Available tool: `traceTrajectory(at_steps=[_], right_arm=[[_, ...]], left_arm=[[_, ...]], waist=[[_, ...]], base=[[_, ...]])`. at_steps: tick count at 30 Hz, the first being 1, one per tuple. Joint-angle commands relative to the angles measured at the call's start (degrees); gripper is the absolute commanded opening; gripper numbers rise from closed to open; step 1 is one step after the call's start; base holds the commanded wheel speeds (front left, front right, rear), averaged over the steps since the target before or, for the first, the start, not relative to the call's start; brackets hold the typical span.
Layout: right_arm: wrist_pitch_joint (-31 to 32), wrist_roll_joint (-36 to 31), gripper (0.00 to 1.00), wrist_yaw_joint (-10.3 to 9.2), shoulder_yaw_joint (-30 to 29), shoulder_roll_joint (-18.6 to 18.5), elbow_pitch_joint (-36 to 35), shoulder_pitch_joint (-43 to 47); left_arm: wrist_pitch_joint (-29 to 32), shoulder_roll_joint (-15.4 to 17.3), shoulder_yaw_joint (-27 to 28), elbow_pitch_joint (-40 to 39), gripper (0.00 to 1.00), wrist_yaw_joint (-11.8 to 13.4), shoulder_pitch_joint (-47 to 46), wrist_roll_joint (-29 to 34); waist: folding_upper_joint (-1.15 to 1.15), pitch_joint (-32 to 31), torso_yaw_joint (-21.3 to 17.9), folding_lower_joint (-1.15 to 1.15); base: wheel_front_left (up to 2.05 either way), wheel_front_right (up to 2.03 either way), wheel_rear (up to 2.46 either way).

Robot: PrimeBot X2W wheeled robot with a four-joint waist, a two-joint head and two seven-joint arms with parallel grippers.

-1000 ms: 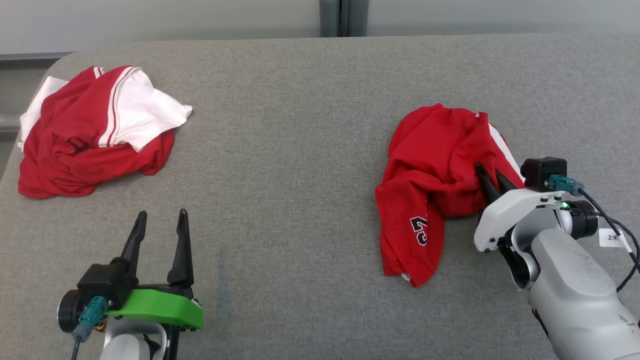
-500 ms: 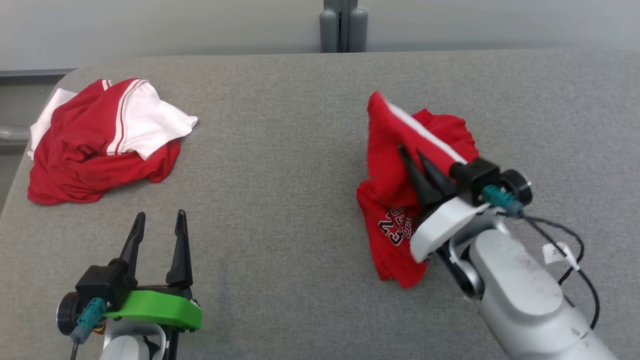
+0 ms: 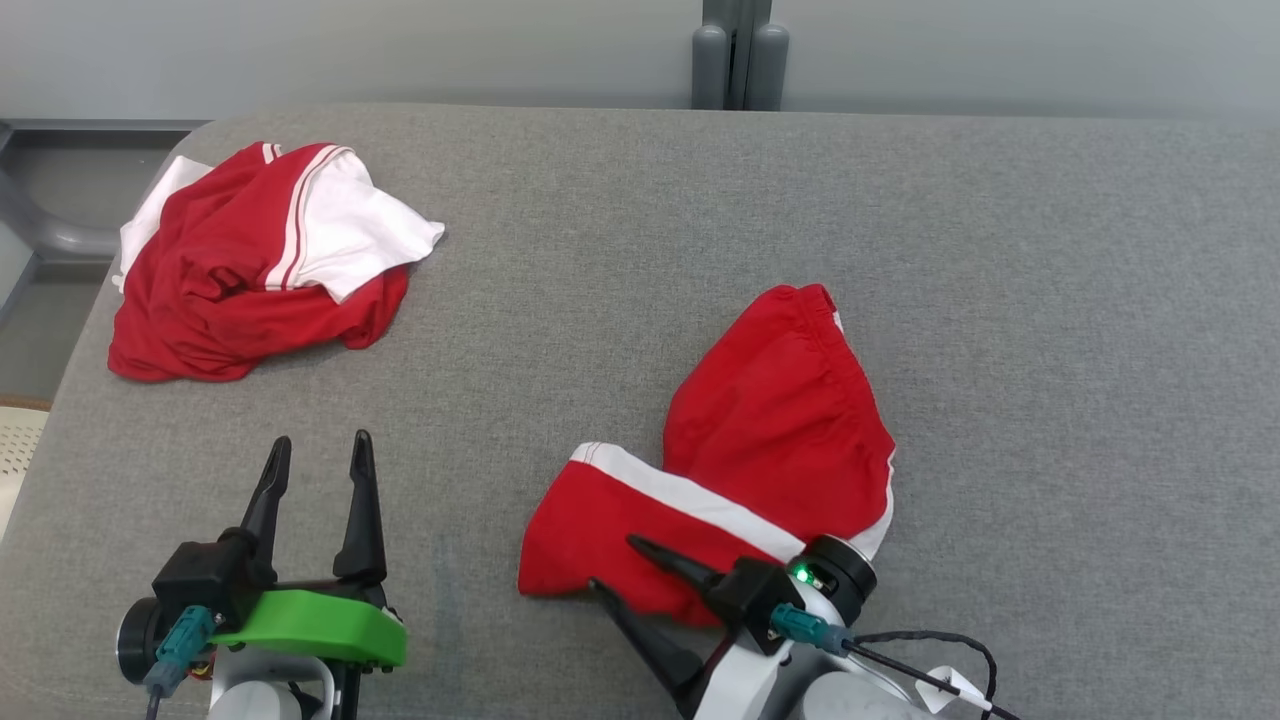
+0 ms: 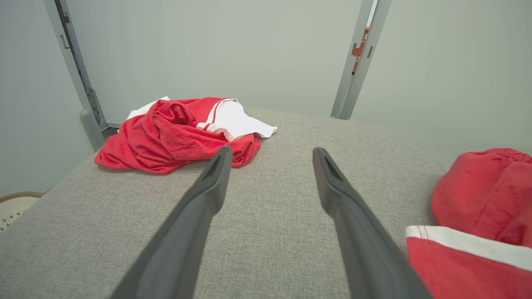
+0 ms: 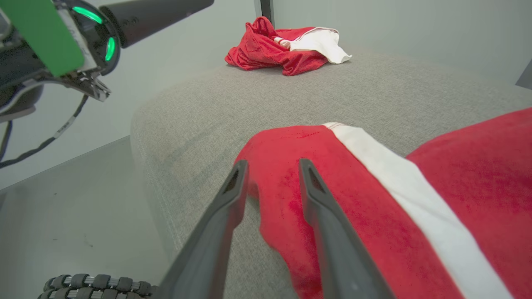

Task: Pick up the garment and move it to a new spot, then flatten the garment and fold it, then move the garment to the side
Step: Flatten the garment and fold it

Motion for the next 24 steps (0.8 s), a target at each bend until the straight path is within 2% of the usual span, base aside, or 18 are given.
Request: traceTrajectory(at_steps=[1, 6, 13, 19, 24], right_arm=[[-0.18, 0.40, 1.00, 0.01, -0.23, 0.06, -1.03, 0.33], [-0.18, 0.57, 1.00, 0.01, -4.93, -1.38, -6.00, -0.10], [-0.18, -1.26, 1.00, 0.01, -16.93, -6.38, -11.48, 0.44], [-0.19, -1.78, 1.00, 0.01, -24.16, -9.71, -8.21, 0.57], [-0.01, -0.33, 1.00, 0.01, -24.88, -10.54, -2.25, 1.17]], left_arm=[[-0.03, -0.01, 0.32, -0.11, 1.00, -0.26, 0.57, 0.15], [-0.03, -0.09, 1.16, -0.24, 1.00, -0.06, 1.00, 0.62], [-0.02, -0.17, 1.52, -0.48, 1.00, -0.13, 1.48, 1.00], [-0.03, -0.24, 1.00, -0.74, 1.00, -0.20, 1.50, 1.27], [-0.03, -0.26, 0.40, -0.53, 1.00, -0.26, 0.73, 1.24]], waist=[[0.00, -0.08, -0.16, 0.00], [0.00, -0.70, -1.38, 0.00], [0.00, -1.56, -2.81, 0.00], [0.00, -1.33, -2.56, 0.00], [0.00, -0.34, -1.47, 0.00]], base=[[0.00, 0.00, 0.00], [0.00, 0.00, 0.00], [0.00, 0.00, 0.00], [0.00, 0.00, 0.00], [0.00, 0.00, 0.00]])
